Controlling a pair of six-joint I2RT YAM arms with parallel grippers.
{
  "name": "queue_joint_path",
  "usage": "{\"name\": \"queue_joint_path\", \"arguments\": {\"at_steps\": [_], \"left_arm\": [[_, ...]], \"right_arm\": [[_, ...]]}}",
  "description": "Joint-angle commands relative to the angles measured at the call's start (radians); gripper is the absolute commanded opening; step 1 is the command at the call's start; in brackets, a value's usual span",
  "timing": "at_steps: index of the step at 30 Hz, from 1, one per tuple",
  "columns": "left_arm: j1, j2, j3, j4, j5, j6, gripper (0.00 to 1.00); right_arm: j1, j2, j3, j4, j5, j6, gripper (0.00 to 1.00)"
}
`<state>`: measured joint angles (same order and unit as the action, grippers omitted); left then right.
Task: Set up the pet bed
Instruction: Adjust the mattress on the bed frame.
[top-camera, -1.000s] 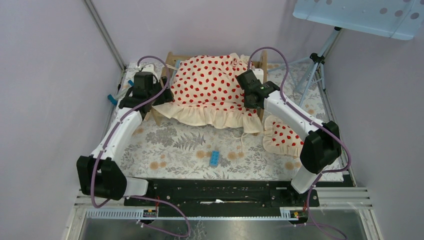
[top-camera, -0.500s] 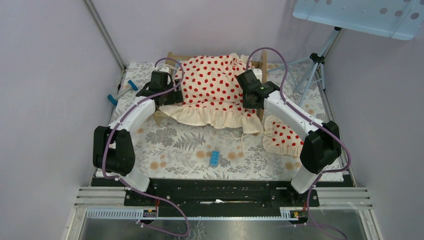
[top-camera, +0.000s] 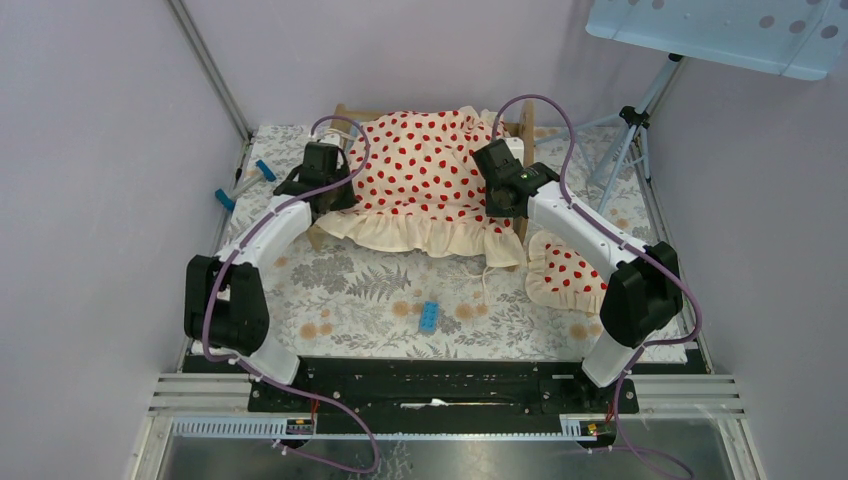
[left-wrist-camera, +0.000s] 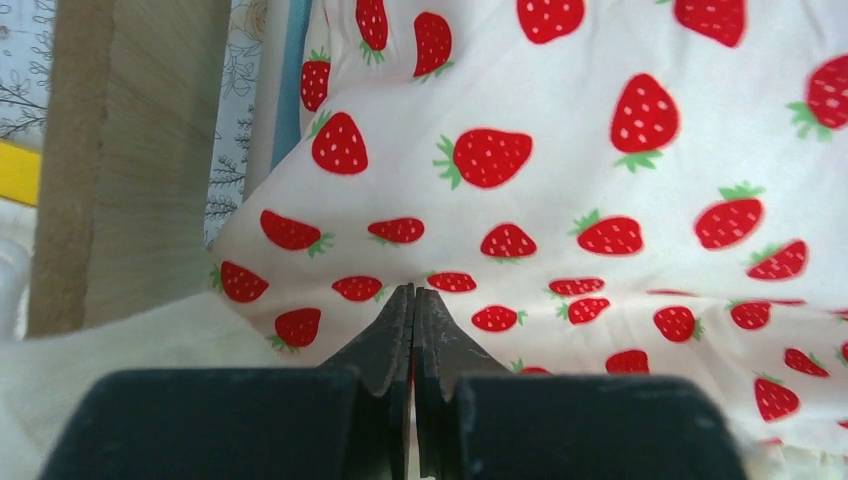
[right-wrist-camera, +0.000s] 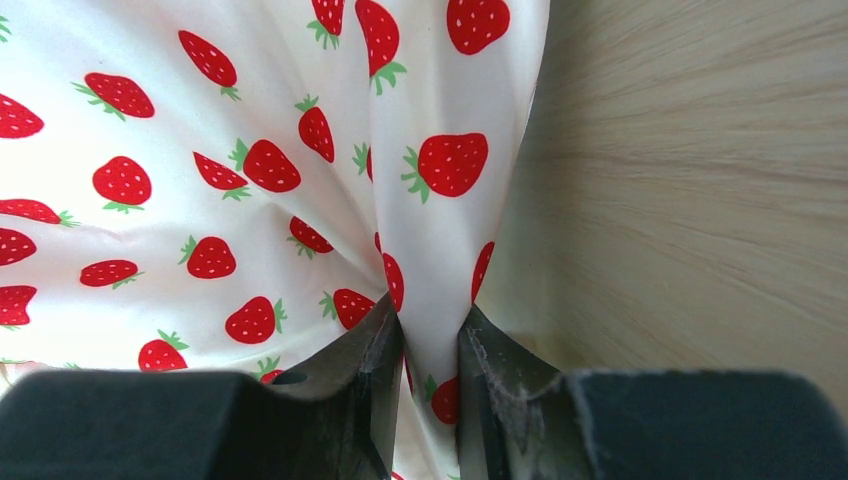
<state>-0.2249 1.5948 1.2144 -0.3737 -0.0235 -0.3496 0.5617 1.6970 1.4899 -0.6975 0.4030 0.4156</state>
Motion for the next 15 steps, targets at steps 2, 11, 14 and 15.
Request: {"name": "queue_joint_path", "arguments": {"at_steps": [2, 11, 14, 15], "left_arm": [[0.002, -0.160, -0.007, 0.007, -0.035, -0.001, 0.00], [0.002, -0.190, 0.044, -0.038, -0.074, 0.016, 0.69], [0.002, -0.136, 0.053, -0.022, -0.067, 0.021, 0.81], [0.002, -0.121, 0.053, -0.014, -0.068, 0.022, 0.83]], "right_arm": [[-0.005, -0.048, 0.007, 0.009, 0.029, -0.013, 0.30], [-0.005, -0.065, 0.006, 0.009, 0.024, -0.017, 0.31], [-0.005, -0.064, 0.000, 0.010, 0.012, -0.019, 0.31], [-0.005, -0.063, -0.001, 0.011, 0.009, -0.020, 0.31]]}}
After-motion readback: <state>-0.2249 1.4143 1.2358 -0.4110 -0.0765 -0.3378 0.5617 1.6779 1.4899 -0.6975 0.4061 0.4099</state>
